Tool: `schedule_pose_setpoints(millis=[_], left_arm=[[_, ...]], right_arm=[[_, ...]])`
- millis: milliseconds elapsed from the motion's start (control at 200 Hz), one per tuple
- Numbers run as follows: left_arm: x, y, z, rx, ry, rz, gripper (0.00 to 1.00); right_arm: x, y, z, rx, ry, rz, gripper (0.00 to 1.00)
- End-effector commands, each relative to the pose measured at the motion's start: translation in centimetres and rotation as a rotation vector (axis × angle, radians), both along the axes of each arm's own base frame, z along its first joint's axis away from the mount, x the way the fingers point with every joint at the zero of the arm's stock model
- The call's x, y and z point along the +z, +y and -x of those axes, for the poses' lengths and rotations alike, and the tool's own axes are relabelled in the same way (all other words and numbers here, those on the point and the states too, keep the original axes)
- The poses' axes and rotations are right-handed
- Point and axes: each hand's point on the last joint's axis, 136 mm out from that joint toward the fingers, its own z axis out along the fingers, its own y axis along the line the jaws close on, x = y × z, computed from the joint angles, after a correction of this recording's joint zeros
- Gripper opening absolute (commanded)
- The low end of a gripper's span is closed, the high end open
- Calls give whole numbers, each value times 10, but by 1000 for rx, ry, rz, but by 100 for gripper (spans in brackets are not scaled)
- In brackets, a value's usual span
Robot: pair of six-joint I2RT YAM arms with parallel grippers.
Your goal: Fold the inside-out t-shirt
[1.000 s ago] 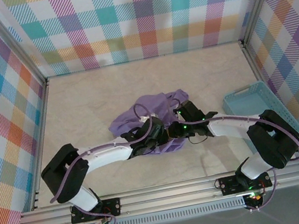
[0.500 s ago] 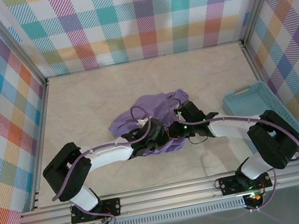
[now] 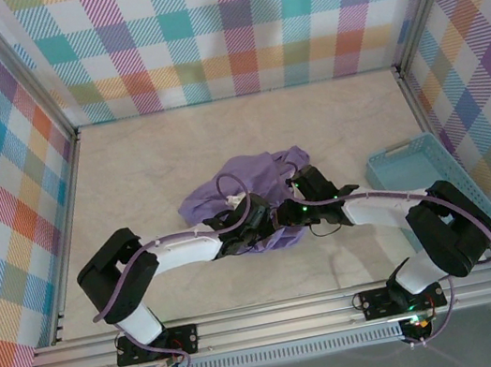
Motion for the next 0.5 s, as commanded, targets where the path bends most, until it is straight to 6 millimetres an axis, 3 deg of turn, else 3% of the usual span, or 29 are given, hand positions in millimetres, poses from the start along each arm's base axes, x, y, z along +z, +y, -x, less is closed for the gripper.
schedule_pose_setpoints(millis=[0,275,495], left_arm=[[21,2,-5,6,-71,-3,3],[67,13,36,-38,-222,-114,0],[96,29,61,-47,-328,-153,0]], right_arm=[[1,-2,-2,-9,-14,-4,22],[8,2,-12,-9,-10,25,25],[26,12,-16,27,-37,-13,41]])
